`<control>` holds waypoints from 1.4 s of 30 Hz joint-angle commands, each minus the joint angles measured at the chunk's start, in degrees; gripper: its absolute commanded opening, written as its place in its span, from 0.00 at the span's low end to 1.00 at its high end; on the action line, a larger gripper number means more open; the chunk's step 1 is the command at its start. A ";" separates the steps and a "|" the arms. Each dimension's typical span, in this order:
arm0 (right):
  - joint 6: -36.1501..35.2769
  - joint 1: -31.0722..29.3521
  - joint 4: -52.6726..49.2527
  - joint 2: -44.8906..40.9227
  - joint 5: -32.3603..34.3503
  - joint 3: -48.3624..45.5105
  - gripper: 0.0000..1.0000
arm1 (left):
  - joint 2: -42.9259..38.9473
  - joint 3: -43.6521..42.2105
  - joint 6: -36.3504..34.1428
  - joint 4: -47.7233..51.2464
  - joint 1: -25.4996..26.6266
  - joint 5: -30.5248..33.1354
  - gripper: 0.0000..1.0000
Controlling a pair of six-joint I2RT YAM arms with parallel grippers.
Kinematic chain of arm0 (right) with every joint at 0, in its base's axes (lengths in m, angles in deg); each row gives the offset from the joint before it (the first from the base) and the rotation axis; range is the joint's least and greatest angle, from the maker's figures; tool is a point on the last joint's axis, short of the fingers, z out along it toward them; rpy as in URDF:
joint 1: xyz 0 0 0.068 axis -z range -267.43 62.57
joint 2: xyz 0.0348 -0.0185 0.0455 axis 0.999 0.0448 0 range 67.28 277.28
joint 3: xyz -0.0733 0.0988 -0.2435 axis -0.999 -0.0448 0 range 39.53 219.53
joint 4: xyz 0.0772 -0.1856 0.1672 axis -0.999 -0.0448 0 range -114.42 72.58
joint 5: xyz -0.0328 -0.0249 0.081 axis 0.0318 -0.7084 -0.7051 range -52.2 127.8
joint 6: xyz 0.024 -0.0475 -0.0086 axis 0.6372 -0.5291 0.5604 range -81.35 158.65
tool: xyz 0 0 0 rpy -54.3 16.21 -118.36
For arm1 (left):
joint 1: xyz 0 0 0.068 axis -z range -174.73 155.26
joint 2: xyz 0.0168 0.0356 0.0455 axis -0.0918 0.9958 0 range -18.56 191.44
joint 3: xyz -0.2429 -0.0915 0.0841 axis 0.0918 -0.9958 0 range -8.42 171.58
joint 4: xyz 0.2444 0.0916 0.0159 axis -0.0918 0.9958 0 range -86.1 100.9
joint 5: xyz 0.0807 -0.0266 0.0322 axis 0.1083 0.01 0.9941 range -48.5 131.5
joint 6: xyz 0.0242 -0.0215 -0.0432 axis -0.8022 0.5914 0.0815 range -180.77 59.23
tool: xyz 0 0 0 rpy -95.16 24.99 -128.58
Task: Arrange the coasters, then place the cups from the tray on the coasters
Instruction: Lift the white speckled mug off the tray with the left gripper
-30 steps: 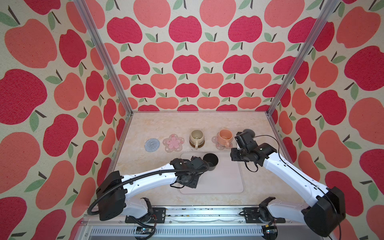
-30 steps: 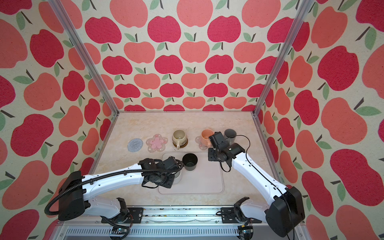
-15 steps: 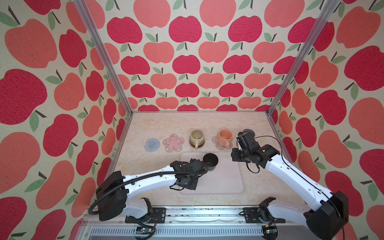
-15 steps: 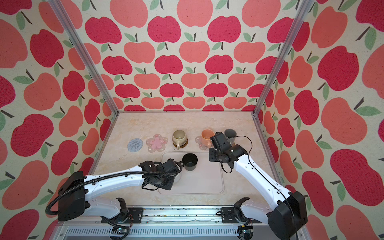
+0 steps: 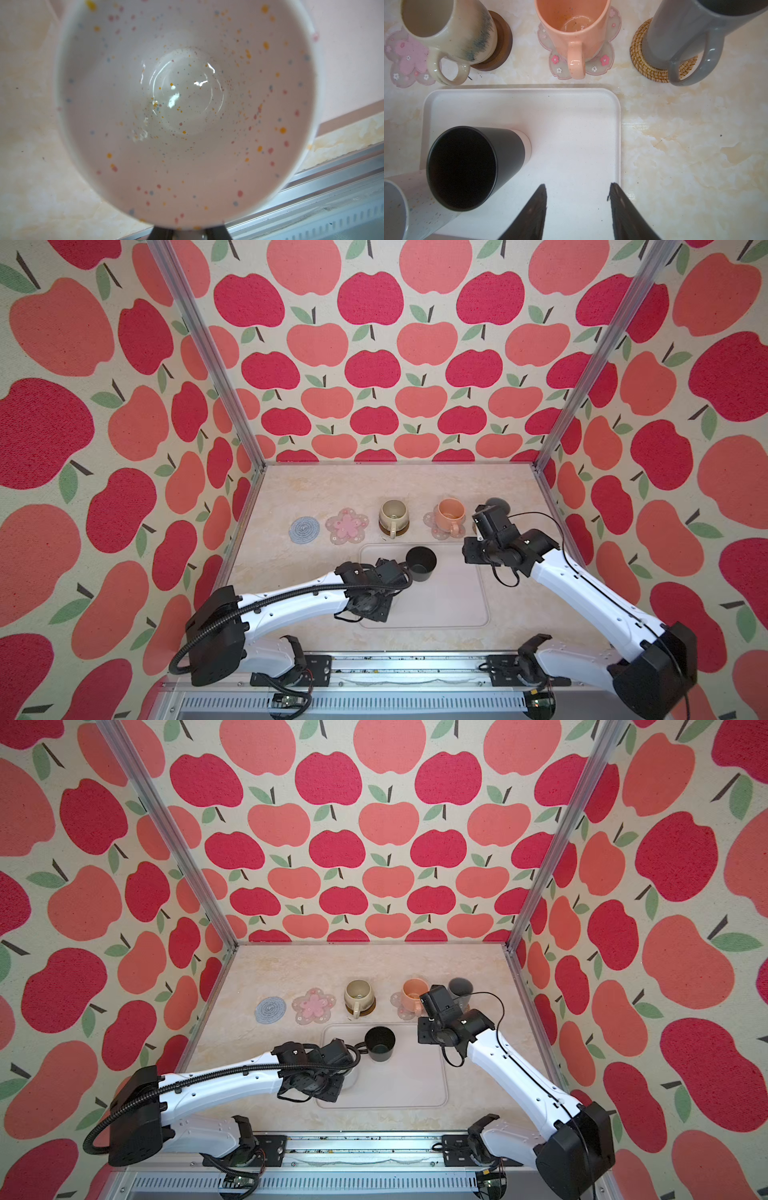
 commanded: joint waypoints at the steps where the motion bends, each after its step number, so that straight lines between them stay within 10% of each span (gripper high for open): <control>1: 1.16 -0.63 -1.33 -2.02 1.02 0.02 0.52 | 0.59 2.72 -1.74 1.33 0.01 1.01 0.21; 16: 1.23 -0.60 -1.98 -3.12 1.77 -0.30 0.52 | 4.37 -3.90 1.26 -8.45 -0.25 -2.95 0.35; 42: 2.06 -0.58 -2.66 -4.84 2.54 -1.41 0.53 | 0.72 -1.01 -2.56 -3.58 -0.51 0.86 0.13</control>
